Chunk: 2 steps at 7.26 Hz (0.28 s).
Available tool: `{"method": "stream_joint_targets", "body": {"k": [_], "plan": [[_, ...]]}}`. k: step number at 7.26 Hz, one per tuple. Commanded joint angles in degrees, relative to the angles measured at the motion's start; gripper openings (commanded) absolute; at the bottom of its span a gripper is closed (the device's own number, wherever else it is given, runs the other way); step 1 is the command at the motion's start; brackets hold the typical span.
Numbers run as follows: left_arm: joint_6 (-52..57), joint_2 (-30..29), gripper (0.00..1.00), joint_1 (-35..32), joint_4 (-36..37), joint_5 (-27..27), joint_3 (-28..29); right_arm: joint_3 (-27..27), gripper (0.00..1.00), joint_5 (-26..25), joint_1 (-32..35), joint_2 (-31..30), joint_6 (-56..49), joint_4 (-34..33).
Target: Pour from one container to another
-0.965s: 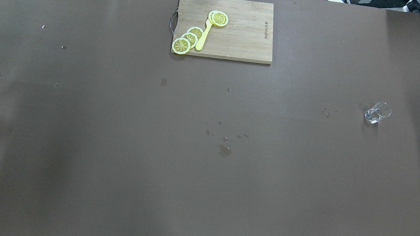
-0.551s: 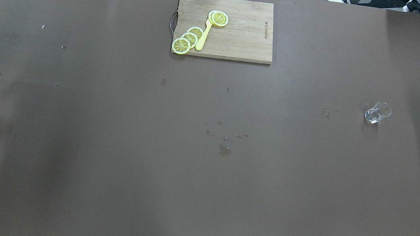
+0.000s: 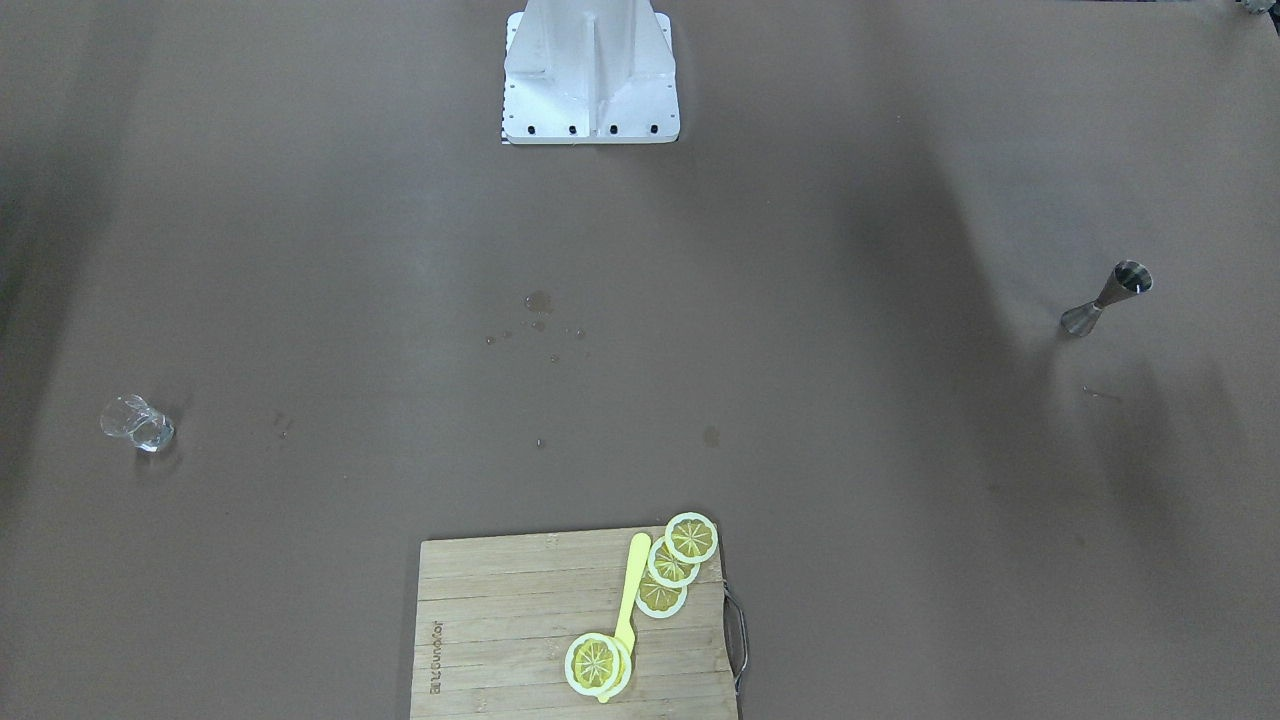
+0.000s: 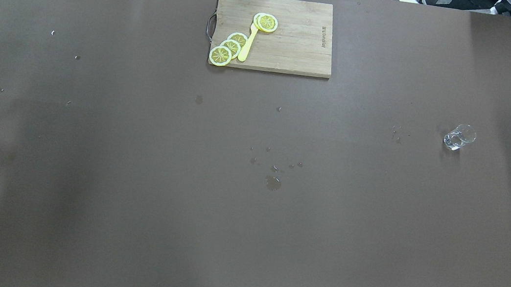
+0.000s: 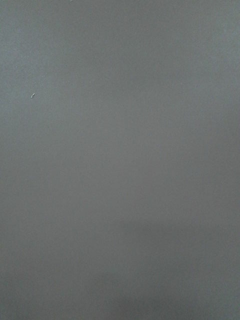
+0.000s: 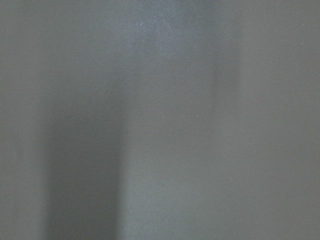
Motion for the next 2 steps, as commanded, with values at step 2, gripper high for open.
{"method": "stream_joint_targets", "body": {"k": [2], "plan": [[0.00, 0.00, 0.99, 0.00, 0.00, 0.05, 0.04, 0.00, 1.00, 0.00, 0.00, 0.13, 0.00, -0.16]]}}
